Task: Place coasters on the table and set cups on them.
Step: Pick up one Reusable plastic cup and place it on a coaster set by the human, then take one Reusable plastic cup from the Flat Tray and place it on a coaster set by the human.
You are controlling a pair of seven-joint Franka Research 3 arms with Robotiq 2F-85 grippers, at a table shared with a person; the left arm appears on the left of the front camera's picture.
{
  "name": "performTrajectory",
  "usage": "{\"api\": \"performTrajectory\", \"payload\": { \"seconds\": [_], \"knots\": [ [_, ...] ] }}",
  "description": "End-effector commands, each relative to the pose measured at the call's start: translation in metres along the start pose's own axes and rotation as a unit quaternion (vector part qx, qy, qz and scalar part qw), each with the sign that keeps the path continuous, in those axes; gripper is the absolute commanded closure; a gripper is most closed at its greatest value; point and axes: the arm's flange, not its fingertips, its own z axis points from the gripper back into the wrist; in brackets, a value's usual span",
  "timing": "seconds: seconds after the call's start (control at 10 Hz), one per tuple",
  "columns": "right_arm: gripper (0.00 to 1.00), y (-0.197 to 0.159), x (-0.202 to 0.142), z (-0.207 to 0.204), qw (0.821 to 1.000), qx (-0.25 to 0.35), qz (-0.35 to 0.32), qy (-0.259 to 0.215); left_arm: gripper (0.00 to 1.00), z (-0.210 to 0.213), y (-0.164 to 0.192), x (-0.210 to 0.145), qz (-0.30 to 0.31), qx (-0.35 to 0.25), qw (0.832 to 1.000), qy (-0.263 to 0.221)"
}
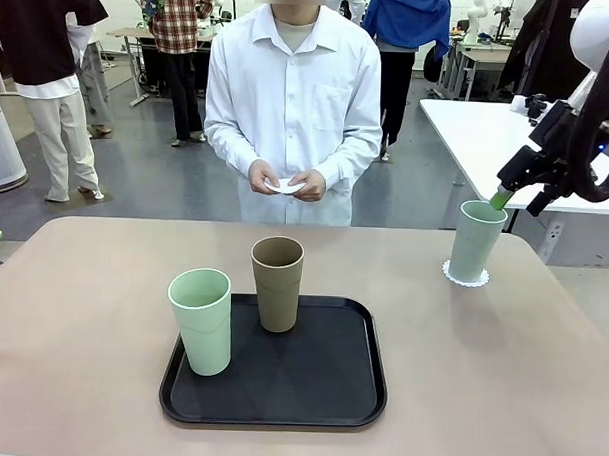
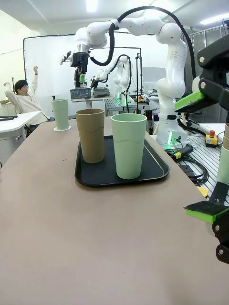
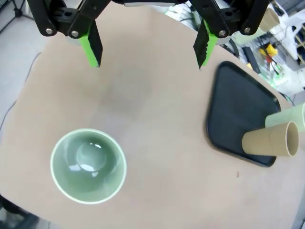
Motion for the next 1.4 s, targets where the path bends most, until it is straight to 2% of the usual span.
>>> {"api": "performTrajectory", "payload": {
  "seconds": [0.0, 1.3],
  "knots": [
    [0.00, -0.0063, -0.0047, 0.0000, 1.000, 0.009, 0.021, -0.004, 0.00, 0.0013, -0.0007, 0.0000, 0.001, -0.006, 1.000, -0.005],
    [0.00, -0.0063, -0.0047, 0.0000, 1.000, 0.009, 0.021, -0.004, 0.00, 0.0013, -0.0007, 0.0000, 0.001, -0.006, 1.000, -0.005]
  ]
}}
